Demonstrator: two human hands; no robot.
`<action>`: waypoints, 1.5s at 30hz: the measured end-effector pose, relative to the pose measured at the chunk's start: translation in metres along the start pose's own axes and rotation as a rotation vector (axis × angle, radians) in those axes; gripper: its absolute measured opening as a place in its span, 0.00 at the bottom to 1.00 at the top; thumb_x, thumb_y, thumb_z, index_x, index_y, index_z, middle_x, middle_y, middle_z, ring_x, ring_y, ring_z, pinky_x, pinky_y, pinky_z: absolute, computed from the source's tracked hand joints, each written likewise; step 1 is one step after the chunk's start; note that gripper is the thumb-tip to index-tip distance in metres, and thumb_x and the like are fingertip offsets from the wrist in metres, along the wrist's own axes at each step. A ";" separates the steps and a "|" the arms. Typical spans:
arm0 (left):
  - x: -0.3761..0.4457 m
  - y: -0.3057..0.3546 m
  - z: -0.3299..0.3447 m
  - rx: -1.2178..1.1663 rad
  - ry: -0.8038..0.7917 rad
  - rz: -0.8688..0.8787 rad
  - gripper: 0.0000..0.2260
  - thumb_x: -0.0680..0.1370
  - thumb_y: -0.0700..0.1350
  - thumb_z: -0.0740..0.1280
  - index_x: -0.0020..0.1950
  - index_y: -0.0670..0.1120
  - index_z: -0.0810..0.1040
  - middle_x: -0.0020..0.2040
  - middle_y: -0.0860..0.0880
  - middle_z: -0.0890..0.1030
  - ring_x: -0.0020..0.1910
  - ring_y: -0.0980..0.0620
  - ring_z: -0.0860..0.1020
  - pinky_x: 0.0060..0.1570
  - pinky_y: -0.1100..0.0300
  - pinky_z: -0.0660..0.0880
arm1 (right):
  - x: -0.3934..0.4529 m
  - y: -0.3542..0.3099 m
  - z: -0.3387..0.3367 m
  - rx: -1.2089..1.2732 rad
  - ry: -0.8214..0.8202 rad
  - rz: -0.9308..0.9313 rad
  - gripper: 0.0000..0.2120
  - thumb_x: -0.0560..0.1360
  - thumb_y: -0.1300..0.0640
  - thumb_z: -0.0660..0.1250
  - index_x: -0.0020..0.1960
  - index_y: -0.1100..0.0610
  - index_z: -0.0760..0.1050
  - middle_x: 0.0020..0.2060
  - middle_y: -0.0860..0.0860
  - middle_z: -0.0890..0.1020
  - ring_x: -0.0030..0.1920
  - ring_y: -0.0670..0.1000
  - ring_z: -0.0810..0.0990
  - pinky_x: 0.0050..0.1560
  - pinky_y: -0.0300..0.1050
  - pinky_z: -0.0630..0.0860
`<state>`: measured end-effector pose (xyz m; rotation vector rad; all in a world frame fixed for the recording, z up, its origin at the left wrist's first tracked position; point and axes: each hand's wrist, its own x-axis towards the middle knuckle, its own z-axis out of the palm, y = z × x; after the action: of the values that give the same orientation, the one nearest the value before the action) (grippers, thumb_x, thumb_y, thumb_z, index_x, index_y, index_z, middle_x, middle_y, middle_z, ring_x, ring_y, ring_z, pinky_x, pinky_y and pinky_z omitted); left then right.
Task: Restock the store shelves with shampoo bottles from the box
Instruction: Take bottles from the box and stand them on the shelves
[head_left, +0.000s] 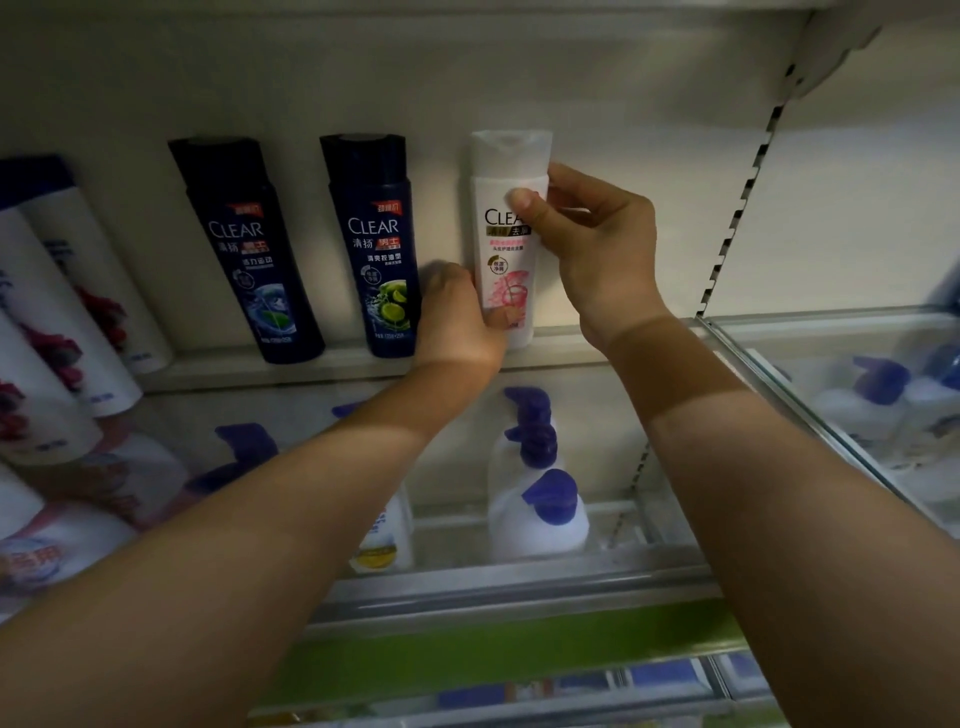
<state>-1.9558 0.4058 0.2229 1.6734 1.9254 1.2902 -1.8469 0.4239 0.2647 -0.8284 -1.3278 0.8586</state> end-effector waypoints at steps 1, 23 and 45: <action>0.000 0.000 -0.001 0.003 -0.006 -0.004 0.18 0.75 0.43 0.70 0.62 0.39 0.70 0.58 0.42 0.77 0.58 0.46 0.77 0.57 0.55 0.75 | 0.000 -0.001 0.000 -0.020 0.007 0.003 0.15 0.72 0.57 0.74 0.58 0.58 0.81 0.48 0.50 0.86 0.47 0.47 0.85 0.50 0.42 0.81; -0.150 0.027 -0.126 -0.361 -0.252 -0.136 0.10 0.76 0.48 0.68 0.57 0.53 0.75 0.51 0.57 0.78 0.53 0.56 0.78 0.54 0.58 0.75 | -0.161 -0.079 -0.010 -0.061 -0.044 0.302 0.16 0.76 0.57 0.70 0.63 0.49 0.73 0.56 0.43 0.79 0.50 0.42 0.80 0.41 0.34 0.78; -0.360 -0.130 -0.141 -0.305 -0.463 -0.582 0.05 0.77 0.40 0.67 0.53 0.45 0.78 0.49 0.48 0.82 0.49 0.53 0.80 0.47 0.63 0.74 | -0.401 -0.022 0.005 -0.024 -0.174 0.804 0.08 0.77 0.63 0.67 0.54 0.54 0.79 0.50 0.48 0.82 0.51 0.44 0.80 0.55 0.38 0.77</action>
<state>-2.0354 0.0303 0.0849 1.0299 1.6489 0.8240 -1.8704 0.0571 0.1019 -1.3644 -1.1441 1.5668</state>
